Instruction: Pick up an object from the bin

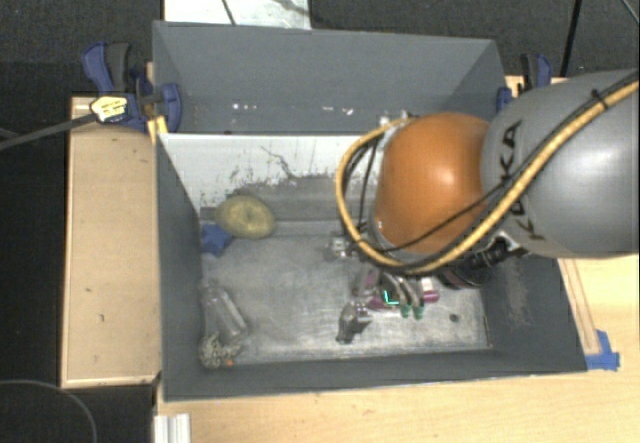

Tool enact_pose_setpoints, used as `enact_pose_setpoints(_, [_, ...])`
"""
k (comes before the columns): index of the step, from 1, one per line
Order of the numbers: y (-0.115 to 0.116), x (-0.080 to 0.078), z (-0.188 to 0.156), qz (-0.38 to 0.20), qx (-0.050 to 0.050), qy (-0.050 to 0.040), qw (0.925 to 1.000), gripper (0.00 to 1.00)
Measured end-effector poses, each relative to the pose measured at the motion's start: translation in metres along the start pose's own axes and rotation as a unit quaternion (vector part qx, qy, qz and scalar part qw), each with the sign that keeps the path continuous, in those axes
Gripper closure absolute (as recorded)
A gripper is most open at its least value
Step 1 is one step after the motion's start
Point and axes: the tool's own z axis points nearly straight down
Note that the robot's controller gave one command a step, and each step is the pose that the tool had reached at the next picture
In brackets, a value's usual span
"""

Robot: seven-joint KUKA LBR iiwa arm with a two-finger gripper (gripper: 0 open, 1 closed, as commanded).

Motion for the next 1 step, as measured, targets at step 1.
enact_pose_setpoints(1, [-0.0681,-0.0159,0.1124,-0.100,0.000,-0.0037,0.9950,0.00])
